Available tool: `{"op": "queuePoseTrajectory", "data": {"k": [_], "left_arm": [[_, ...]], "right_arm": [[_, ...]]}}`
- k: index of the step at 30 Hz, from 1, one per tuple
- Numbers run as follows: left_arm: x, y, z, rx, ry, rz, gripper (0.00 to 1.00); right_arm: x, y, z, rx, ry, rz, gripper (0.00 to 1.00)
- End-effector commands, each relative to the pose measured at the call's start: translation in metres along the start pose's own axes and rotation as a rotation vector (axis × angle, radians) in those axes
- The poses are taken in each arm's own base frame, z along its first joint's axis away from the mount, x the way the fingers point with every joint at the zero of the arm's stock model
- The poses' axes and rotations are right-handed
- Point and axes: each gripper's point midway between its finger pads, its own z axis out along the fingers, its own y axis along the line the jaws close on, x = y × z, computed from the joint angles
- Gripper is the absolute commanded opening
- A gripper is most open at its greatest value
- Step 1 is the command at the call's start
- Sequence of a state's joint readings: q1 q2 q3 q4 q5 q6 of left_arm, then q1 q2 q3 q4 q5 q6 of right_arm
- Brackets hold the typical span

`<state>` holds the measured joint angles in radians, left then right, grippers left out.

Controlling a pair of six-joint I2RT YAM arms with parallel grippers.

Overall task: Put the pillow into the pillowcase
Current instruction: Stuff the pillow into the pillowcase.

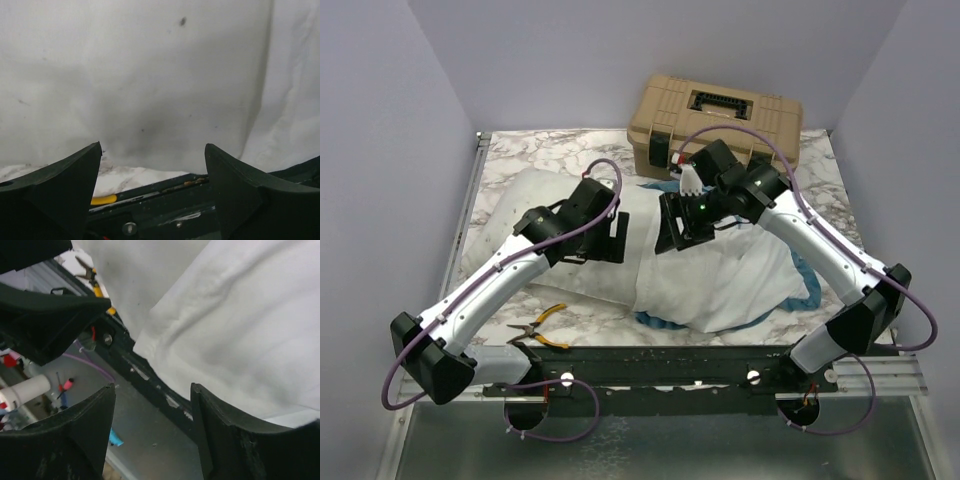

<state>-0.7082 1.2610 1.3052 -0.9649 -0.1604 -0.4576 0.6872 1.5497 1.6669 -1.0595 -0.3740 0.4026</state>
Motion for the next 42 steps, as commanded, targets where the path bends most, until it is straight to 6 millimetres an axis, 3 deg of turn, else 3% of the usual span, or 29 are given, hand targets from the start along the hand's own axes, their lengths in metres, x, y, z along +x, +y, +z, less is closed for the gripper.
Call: {"op": "queuePoseTrajectory", "data": {"k": [1, 5, 7, 9, 10, 12, 14, 16, 18, 20, 25, 30, 33, 35, 38, 42], "left_arm": [[0.065, 0.035, 0.007, -0.078, 0.260, -0.014, 0.86], [0.079, 0.033, 0.029, 0.015, 0.270, -0.107, 0.87], [0.074, 0.030, 0.042, 0.065, 0.223, -0.145, 0.86], [0.067, 0.023, 0.054, 0.106, 0.179, -0.160, 0.79], [0.063, 0.019, 0.058, 0.126, 0.159, -0.171, 0.72], [0.049, 0.006, 0.066, 0.195, 0.111, -0.179, 0.49], [0.037, -0.005, 0.067, 0.248, 0.069, -0.195, 0.18], [0.022, -0.019, 0.063, 0.317, 0.027, -0.213, 0.02], [0.008, -0.037, 0.053, 0.416, -0.016, -0.239, 0.00], [-0.008, -0.052, 0.044, 0.481, -0.074, -0.277, 0.00], [-0.040, -0.098, 0.017, 0.634, -0.198, -0.354, 0.00], [-0.043, -0.135, 0.011, 0.648, -0.248, -0.320, 0.00], [-0.050, -0.152, 0.006, 0.681, -0.303, -0.332, 0.00], [-0.062, -0.163, -0.006, 0.723, -0.369, -0.339, 0.00], [-0.076, -0.171, -0.022, 0.761, -0.446, -0.339, 0.00], [-0.063, -0.172, -0.016, 0.755, -0.425, -0.329, 0.00]], "right_arm": [[0.027, 0.028, 0.021, -0.152, 0.140, 0.086, 0.66], [0.028, 0.024, 0.052, -0.139, 0.179, 0.106, 0.67], [0.023, 0.022, 0.066, -0.133, 0.170, 0.102, 0.67], [0.014, 0.021, 0.078, -0.115, 0.135, 0.086, 0.67], [0.012, 0.017, 0.087, -0.090, 0.131, 0.079, 0.67], [0.014, 0.001, 0.101, -0.013, 0.154, 0.059, 0.61], [0.018, -0.015, 0.109, 0.060, 0.171, 0.033, 0.40], [0.013, -0.018, 0.105, 0.082, 0.150, 0.012, 0.22], [0.000, -0.004, 0.093, 0.041, 0.096, -0.016, 0.09], [-0.016, 0.023, 0.077, -0.066, 0.033, -0.052, 0.01], [-0.043, 0.096, 0.028, -0.355, -0.044, -0.063, 0.00], [-0.062, 0.115, -0.015, -0.484, -0.131, 0.031, 0.00], [-0.052, 0.112, -0.012, -0.535, -0.084, 0.105, 0.00], [-0.035, 0.100, 0.001, -0.513, -0.029, 0.172, 0.00], [-0.012, 0.062, 0.021, -0.359, 0.000, 0.233, 0.00], [0.002, 0.009, 0.022, -0.074, -0.006, 0.134, 0.01]]}}
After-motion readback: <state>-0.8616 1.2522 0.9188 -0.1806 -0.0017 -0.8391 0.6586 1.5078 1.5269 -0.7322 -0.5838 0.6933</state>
